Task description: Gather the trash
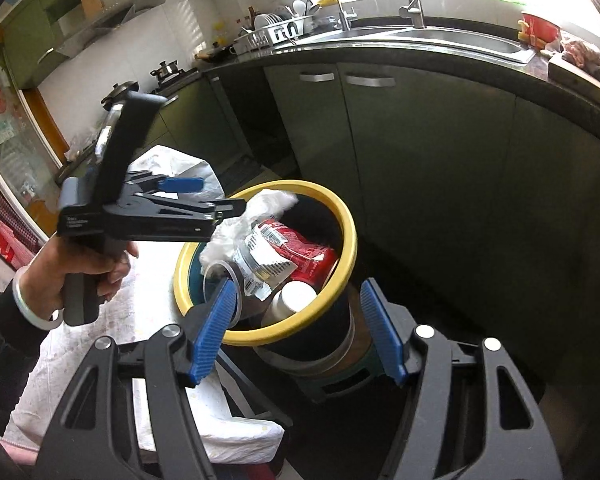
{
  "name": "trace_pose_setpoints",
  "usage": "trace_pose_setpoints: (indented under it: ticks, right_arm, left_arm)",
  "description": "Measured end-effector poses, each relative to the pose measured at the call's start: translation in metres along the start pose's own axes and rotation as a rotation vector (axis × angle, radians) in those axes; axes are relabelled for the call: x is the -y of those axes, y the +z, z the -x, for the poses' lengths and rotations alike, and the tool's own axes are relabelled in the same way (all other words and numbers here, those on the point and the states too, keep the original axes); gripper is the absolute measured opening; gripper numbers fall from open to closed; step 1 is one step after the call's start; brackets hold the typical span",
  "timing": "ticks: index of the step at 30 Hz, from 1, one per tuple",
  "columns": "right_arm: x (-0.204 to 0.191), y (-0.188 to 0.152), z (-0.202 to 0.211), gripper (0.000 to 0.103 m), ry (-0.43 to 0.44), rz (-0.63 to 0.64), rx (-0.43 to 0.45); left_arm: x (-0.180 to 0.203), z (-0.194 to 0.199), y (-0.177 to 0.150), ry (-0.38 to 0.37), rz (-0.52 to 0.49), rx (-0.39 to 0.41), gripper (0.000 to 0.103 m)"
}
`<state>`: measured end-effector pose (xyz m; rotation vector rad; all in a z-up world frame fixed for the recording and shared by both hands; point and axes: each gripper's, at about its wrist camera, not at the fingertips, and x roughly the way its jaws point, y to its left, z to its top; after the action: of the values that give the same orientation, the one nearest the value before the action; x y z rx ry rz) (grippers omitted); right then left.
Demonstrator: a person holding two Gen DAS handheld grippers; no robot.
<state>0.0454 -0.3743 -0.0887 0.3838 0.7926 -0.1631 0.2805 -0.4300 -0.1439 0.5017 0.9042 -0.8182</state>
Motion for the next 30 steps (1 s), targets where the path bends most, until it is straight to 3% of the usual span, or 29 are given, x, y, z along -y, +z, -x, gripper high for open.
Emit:
trace_pose_setpoints:
  ticks: [5, 11, 18, 23, 26, 30]
  right_arm:
    - [-0.009, -0.002, 0.004, 0.066, -0.003, 0.034, -0.005]
    - [-0.030, -0.013, 0.006, 0.067, 0.015, 0.107, -0.035]
    - [-0.064, -0.028, 0.012, 0.075, 0.054, 0.189, -0.055]
    - [-0.099, -0.032, 0.029, 0.097, 0.085, 0.254, -0.016]
    - [-0.120, -0.033, 0.047, 0.097, 0.093, 0.276, 0.033]
    - [-0.136, -0.034, 0.065, 0.097, 0.053, 0.312, 0.081]
  left_arm:
    - [-0.006, 0.057, -0.023, 0.014, 0.036, 0.071, 0.090]
    - [-0.015, 0.155, -0.098, 0.130, 0.141, 0.176, 0.098]
    - [-0.045, 0.255, -0.215, 0.388, 0.359, 0.258, 0.098]
    - [-0.059, 0.319, -0.288, 0.512, 0.533, 0.331, 0.098]
    - [-0.064, 0.347, -0.319, 0.587, 0.597, 0.356, 0.098]
    - [-0.061, 0.374, -0.349, 0.622, 0.660, 0.376, 0.098]
